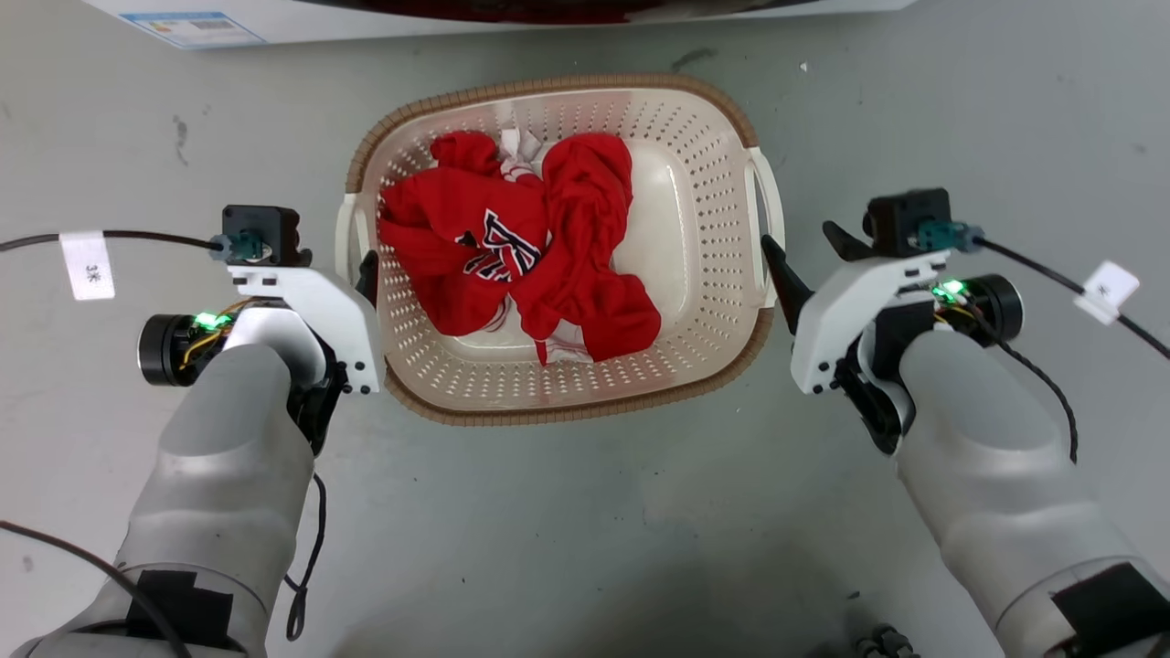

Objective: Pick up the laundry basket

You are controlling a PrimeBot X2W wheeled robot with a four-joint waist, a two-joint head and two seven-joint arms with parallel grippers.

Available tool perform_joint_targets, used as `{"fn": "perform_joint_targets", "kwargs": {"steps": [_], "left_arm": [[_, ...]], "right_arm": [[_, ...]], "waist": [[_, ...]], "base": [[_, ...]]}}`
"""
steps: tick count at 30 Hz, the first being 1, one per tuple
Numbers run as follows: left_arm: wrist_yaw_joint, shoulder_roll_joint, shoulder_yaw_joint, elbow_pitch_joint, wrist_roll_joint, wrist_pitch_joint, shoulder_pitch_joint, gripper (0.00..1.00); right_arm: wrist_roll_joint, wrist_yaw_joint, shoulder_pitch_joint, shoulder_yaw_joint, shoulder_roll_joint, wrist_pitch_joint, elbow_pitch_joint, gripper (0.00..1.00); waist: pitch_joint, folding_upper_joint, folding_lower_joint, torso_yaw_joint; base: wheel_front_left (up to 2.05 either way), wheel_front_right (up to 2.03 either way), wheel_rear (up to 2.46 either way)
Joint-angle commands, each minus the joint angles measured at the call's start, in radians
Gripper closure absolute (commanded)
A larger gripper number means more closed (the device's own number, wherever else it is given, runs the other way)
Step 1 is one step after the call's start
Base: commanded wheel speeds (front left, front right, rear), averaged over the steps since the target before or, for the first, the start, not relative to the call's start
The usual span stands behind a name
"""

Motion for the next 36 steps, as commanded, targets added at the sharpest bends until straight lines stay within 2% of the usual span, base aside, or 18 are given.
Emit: {"fn": "perform_joint_targets", "kwargs": {"steps": [1, 9, 23, 24, 25, 26, 27, 36], "left_arm": [[-0.002, 0.004, -0.011, 0.007, -0.015, 0.021, -0.016, 0.00], [-0.001, 0.015, -0.074, 0.015, -0.079, 0.101, -0.043, 0.00], [-0.001, 0.035, -0.118, 0.034, -0.157, 0.147, -0.080, 0.00], [-0.001, 0.030, -0.122, 0.033, -0.164, 0.152, -0.082, 0.11], [-0.001, 0.027, -0.127, 0.031, -0.169, 0.157, -0.084, 0.55], [-0.001, 0.026, -0.131, 0.027, -0.177, 0.158, -0.085, 1.00], [-0.001, 0.026, -0.135, 0.025, -0.184, 0.160, -0.084, 1.00], [-0.001, 0.002, -0.192, -0.001, -0.244, 0.189, -0.076, 1.00]], "right_arm": [[0.024, 0.000, -0.029, 0.024, 0.004, 0.013, 0.016, 0.00], [0.133, 0.000, -0.096, 0.140, 0.006, 0.067, 0.051, 0.00], [0.297, 0.000, -0.144, 0.309, 0.006, 0.114, 0.052, 0.00], [0.309, 0.000, -0.150, 0.317, 0.006, 0.114, 0.055, 0.00], [0.320, 0.000, -0.153, 0.325, 0.006, 0.115, 0.058, 0.47], [0.331, 0.000, -0.153, 0.333, 0.006, 0.121, 0.062, 0.74], [0.340, 0.000, -0.154, 0.341, 0.006, 0.123, 0.065, 1.00], [0.407, 0.002, -0.156, 0.409, 0.012, 0.126, 0.086, 1.00]], "waist": [[0.012, 0.0000, -0.0002, -0.003], [0.048, 0.0000, -0.0002, -0.009], [0.108, 0.0000, -0.0002, -0.029], [0.111, 0.0000, -0.0002, -0.029], [0.113, 0.0000, -0.0002, -0.028], [0.114, 0.0000, -0.0002, -0.027], [0.115, 0.0000, -0.0002, -0.027], [0.097, 0.0000, -0.0002, -0.020]], "base": [[0.00, 0.00, 0.00], [0.00, 0.00, 0.00], [0.00, 0.00, 0.00], [0.00, 0.00, 0.00], [0.00, 0.00, 0.00], [0.00, 0.00, 0.00], [0.00, 0.00, 0.00], [0.00, 0.00, 0.00]]}}
